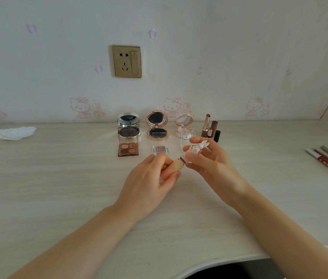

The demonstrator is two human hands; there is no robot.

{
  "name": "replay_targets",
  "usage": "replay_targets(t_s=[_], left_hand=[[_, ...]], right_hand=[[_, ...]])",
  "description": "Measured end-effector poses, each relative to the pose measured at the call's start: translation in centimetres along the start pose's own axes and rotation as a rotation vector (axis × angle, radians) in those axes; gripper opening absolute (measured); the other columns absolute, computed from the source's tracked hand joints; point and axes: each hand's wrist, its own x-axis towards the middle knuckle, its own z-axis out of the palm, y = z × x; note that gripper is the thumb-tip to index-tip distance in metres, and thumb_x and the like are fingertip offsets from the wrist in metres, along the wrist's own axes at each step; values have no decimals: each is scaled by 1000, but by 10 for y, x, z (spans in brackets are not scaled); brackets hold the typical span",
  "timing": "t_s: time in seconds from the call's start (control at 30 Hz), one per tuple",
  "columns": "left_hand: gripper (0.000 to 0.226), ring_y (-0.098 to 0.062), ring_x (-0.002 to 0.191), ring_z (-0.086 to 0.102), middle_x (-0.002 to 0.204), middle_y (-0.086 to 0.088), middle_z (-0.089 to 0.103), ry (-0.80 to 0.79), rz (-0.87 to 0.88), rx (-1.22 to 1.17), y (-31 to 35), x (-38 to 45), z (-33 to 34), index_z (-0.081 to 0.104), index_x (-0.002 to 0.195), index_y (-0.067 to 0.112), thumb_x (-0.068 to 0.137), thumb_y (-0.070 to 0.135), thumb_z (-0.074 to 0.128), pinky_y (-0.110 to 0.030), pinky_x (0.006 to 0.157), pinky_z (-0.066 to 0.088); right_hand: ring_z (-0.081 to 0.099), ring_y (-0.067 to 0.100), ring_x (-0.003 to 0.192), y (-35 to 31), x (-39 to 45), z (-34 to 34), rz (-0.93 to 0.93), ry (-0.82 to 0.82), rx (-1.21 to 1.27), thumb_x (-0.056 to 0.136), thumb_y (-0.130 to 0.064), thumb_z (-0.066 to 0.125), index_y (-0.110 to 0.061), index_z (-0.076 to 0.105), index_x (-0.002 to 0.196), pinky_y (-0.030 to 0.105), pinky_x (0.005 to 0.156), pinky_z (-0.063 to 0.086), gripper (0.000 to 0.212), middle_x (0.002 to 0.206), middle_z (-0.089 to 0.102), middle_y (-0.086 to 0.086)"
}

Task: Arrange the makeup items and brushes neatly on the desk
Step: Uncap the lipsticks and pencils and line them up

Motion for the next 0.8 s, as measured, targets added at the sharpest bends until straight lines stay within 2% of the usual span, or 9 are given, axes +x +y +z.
replay_targets(t_s=[0.07, 0.1, 0.2, 0.33, 0.43, 0.57, 0.7, 0.8], left_hand=[[23, -11, 84, 60, 89, 8, 60, -2, 16, 14, 0, 0, 0, 54, 91, 22, 84, 43, 57, -37, 71, 49], [23, -11, 84, 60, 88, 8, 60, -2, 20, 16, 0, -1, 0, 54, 90, 22, 84, 44, 57, -36, 71, 49], [22, -9, 83, 60, 87, 10, 59, 9, 14, 15, 0, 0, 1, 54, 90, 23, 84, 43, 57, -36, 70, 49], [16, -5, 85, 57, 87, 14, 61, 17, -3, -4, -3, 1, 2, 53, 94, 28, 86, 40, 60, -34, 71, 48], [21, -4, 85, 54, 91, 15, 63, -3, 8, 21, -3, 0, 3, 50, 103, 32, 86, 42, 60, -33, 72, 48], [36, -3, 78, 55, 82, 17, 57, -15, 59, 14, 4, -2, 2, 39, 115, 34, 87, 37, 60, -31, 69, 50], [24, -7, 73, 52, 84, 12, 54, -49, 267, 118, 15, -1, -1, 42, 115, 29, 93, 37, 47, -34, 62, 49], [23, -10, 72, 49, 82, 8, 52, -116, 340, 187, 22, 2, 1, 46, 117, 26, 96, 35, 41, -34, 60, 48]], right_hand=[[65, 17, 89, 2, 1, 2, 18, 49, -40, 67, -33, 81, -17, 58, 108, 29, 80, 51, 49, 94, 66, 4], [65, 16, 86, 2, 1, 2, 17, 65, -49, 68, -32, 80, -17, 59, 106, 28, 78, 51, 46, 90, 67, 3], [68, 22, 87, 3, 2, -1, -1, 74, -32, 77, -15, 77, -15, 59, 106, 26, 79, 53, 35, 89, 70, 9], [70, 24, 91, 1, 1, -4, 6, 32, 111, 79, 2, 70, -11, 56, 117, 25, 80, 54, 42, 98, 73, 13], [68, 21, 91, -3, 0, -5, 18, -14, 155, 81, 8, 65, -6, 59, 113, 23, 78, 53, 35, 101, 72, 13], [67, 16, 89, -8, 0, -7, 45, -5, 201, 82, -2, 66, -8, 62, 109, 27, 80, 53, 28, 101, 72, 10], [62, 20, 90, -8, -1, -10, 90, 31, 206, 85, -10, 67, -9, 64, 110, 35, 89, 50, 25, 101, 71, 11], [63, 21, 89, -11, -5, -18, 102, 36, 186, 79, -17, 72, -13, 69, 102, 39, 94, 48, 23, 102, 71, 14]])
